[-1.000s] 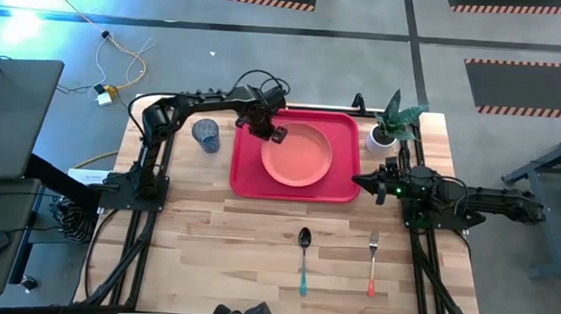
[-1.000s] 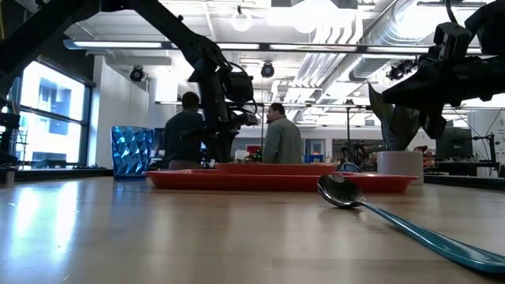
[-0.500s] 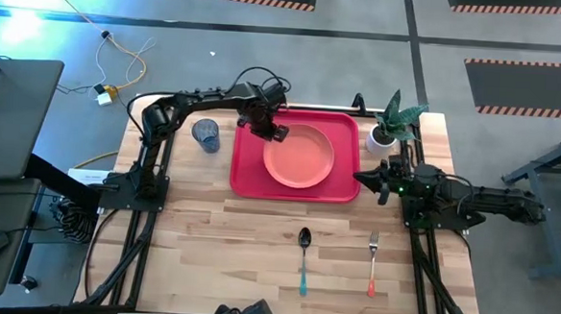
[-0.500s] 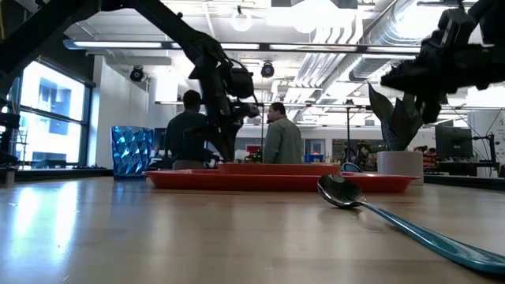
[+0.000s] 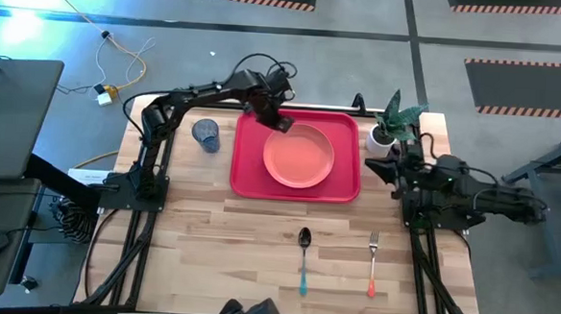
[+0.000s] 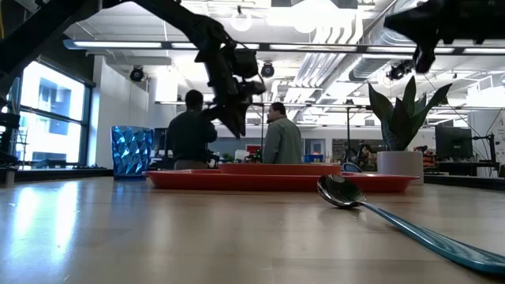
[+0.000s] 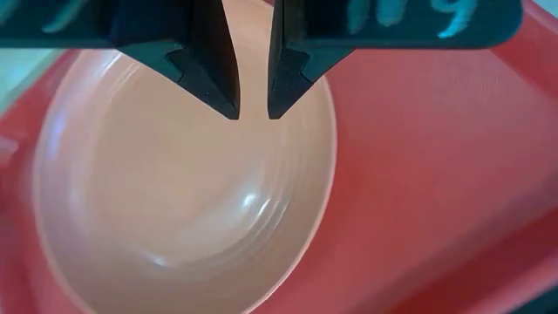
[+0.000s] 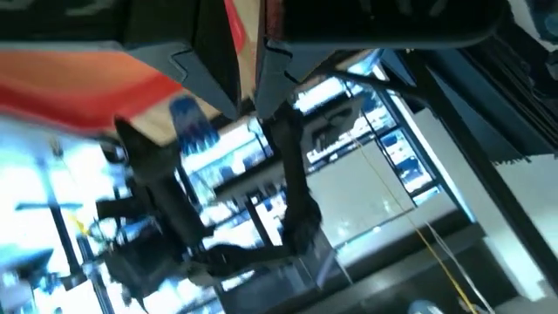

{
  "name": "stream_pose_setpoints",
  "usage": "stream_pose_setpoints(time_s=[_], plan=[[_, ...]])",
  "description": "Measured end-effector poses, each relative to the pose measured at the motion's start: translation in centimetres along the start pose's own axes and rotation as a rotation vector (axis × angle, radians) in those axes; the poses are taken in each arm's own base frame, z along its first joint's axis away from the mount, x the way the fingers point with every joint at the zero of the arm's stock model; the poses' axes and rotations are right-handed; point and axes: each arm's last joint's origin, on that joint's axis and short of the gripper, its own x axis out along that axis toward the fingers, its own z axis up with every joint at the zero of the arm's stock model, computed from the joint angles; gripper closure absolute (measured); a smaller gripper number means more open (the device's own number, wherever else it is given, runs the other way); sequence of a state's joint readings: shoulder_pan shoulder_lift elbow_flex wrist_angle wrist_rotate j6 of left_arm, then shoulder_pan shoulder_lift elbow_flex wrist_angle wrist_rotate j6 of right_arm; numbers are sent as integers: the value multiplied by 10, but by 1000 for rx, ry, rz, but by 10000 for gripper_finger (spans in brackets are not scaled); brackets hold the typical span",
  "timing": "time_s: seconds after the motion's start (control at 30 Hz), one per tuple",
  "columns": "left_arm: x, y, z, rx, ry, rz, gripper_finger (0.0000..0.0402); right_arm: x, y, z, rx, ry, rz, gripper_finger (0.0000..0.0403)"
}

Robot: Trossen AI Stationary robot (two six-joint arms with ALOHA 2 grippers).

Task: Pick and place plate/cup/fork/spoon on tray
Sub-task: Put the orange fork to the right of the orange plate on the red tray

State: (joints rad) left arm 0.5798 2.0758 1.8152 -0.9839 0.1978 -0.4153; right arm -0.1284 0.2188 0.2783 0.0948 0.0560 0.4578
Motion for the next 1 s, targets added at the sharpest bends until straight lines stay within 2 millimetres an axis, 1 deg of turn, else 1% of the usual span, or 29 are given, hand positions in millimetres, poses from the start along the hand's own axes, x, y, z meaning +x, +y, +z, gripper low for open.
stream_pose_setpoints(time_s=[0.1,0.23,0.3,0.4,0.53,0.63,0.77,0.87,1.0], plan=[[-14,-7,2,42,-25,-14,350,-2,7,16,-24,-50,8,373],[-38,-15,-2,88,-72,-36,350,-5,16,34,-24,-94,24,367],[-54,-19,-6,105,-102,-49,350,-7,19,41,-24,-76,20,354],[-79,-25,-14,134,-154,-74,350,-9,22,48,23,7,-23,325],[-109,-35,-26,168,-219,-104,350,-13,24,53,195,145,-117,288],[-129,-43,-37,207,-265,-118,350,-13,28,56,346,255,-141,272],[-152,-52,-53,269,-321,-102,350,-8,33,57,511,403,-129,269],[-165,-55,-65,289,-330,-111,350,3,36,55,645,504,-128,272],[-178,-59,-79,361,-324,-113,351,18,39,43,788,685,-140,276]])
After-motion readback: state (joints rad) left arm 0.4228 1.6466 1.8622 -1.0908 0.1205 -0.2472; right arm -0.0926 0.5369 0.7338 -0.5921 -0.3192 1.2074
